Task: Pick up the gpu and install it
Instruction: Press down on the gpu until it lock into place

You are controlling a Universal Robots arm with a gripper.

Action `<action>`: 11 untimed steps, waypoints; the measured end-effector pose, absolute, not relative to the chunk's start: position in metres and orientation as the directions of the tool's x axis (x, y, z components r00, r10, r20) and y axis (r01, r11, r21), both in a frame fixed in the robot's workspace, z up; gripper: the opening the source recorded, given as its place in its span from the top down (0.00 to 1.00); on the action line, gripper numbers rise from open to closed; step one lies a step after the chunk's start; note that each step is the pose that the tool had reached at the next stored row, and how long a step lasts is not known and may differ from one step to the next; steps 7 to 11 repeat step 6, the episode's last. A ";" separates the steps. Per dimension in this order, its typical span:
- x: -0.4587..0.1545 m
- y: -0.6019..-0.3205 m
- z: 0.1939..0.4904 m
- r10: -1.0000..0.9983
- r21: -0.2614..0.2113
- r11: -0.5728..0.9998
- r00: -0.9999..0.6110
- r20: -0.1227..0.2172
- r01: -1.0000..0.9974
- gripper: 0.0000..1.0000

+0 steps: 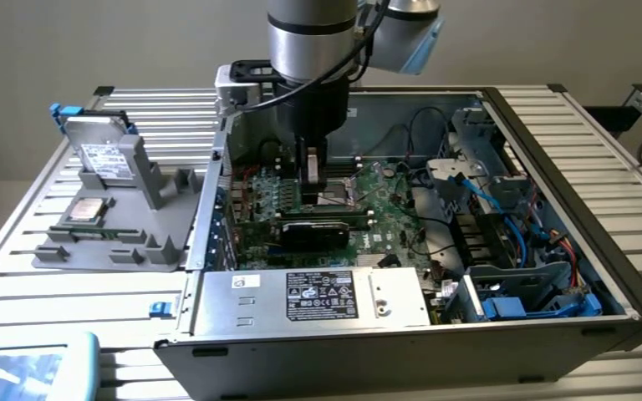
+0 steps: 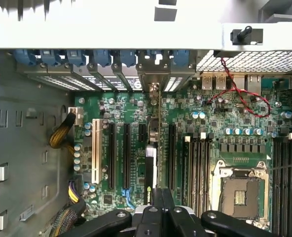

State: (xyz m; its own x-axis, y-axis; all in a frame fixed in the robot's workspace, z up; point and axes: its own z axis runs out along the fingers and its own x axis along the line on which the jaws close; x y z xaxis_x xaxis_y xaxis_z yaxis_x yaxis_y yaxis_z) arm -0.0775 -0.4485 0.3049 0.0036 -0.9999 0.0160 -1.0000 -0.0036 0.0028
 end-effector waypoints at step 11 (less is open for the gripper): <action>-0.077 -0.449 0.305 -1.000 0.003 -0.004 0.004 0.009 -1.000 0.89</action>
